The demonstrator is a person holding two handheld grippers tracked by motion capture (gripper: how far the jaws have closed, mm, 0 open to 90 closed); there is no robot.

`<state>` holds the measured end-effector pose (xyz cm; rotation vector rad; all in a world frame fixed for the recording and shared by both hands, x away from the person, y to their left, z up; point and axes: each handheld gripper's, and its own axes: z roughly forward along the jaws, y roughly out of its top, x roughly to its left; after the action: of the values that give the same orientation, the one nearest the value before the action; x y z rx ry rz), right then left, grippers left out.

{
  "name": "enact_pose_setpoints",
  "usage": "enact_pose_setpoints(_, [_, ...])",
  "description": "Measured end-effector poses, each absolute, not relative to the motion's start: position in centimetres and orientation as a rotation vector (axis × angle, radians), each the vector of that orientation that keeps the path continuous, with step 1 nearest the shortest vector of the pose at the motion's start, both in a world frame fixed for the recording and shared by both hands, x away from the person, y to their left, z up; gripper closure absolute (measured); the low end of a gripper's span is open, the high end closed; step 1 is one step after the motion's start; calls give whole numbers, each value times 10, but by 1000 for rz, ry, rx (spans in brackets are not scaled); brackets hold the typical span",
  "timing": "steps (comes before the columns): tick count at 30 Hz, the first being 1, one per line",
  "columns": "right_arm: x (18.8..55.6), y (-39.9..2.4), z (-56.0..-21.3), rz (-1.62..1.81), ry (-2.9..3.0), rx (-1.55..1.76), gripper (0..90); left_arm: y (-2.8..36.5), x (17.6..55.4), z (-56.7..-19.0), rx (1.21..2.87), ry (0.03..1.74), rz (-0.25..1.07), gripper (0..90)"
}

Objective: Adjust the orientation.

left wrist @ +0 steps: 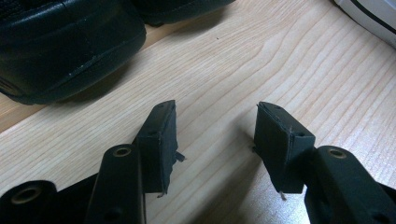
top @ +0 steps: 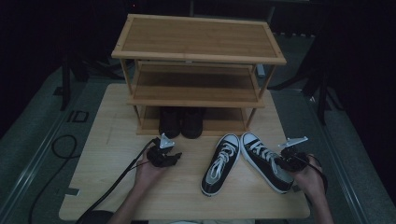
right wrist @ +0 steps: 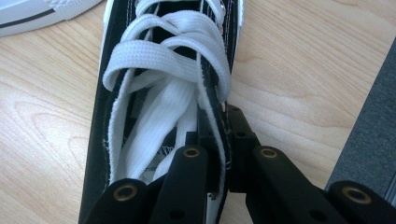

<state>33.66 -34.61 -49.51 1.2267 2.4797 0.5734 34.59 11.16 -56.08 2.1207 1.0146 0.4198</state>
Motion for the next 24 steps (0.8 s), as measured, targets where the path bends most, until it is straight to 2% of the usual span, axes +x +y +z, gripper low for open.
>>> enact_pose_setpoints(24, [343,-350,-472,585,2443,1203,882,112,346,-561,2120,1015,420,494])
